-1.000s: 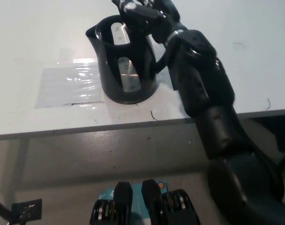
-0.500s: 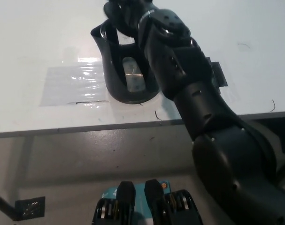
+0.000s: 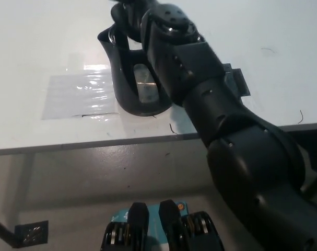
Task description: The robot uses its right hand to push down on the lid of a kettle kept in the middle of the desk to close it
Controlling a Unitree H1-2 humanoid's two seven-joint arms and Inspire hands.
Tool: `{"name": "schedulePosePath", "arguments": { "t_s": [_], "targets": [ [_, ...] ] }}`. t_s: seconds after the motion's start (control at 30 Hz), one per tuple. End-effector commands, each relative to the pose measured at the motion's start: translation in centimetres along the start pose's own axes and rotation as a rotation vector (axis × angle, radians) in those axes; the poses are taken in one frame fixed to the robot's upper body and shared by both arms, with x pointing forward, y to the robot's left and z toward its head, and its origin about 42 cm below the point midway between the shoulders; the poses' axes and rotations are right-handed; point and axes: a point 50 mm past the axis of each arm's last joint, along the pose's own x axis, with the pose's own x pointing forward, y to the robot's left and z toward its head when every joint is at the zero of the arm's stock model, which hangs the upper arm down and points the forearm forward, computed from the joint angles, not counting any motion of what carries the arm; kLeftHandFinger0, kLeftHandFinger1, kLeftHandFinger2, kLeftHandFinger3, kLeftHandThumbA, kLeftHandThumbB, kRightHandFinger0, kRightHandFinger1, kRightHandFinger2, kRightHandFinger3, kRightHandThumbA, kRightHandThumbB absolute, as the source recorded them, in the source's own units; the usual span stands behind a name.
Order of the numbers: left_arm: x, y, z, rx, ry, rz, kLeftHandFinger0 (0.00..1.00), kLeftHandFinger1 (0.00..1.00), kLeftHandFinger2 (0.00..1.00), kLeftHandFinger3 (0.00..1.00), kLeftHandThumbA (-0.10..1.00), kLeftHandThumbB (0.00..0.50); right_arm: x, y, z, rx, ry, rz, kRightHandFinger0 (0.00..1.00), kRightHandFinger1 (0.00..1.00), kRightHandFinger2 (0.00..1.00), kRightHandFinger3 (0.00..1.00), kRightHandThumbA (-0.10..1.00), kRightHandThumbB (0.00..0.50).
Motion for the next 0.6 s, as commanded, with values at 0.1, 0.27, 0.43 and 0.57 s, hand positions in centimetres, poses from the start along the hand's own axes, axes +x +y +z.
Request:
{"name": "schedulePosePath", "arguments": {
  "t_s": [0.1,0.27,0.43,0.57],
  "targets": [
    [-0.3,0.4,1.2,0.024,-0.045,-0.05,1.0,1.0,0.99,1.0,0.21,0.174,-0.2,1.8,1.3,-0.06,-0.151,0.047,1.0,1.0,1.0,1.0,0.74,0.07],
    [0.2,0.1,1.4,0.011,-0.045,-0.052,1.0,1.0,0.98,1.0,0.2,0.189,-2.4,1.8,-10.1,-0.117,-0.151,0.043,1.0,1.0,1.0,1.0,0.89,0.096],
    [-0.2,0.0,1.4,0.002,-0.046,-0.047,1.0,1.0,0.99,1.0,0.18,0.162,-5.6,1.2,-19.7,-0.147,-0.041,0.053,1.0,1.0,1.0,1.0,0.93,0.098],
    [-0.1,-0.2,1.4,0.001,-0.046,-0.043,1.0,1.0,0.99,1.0,0.18,0.165,-7.1,-0.1,-23.5,-0.157,0.041,0.033,1.0,1.0,1.0,1.0,0.99,0.124]
  ]
}}
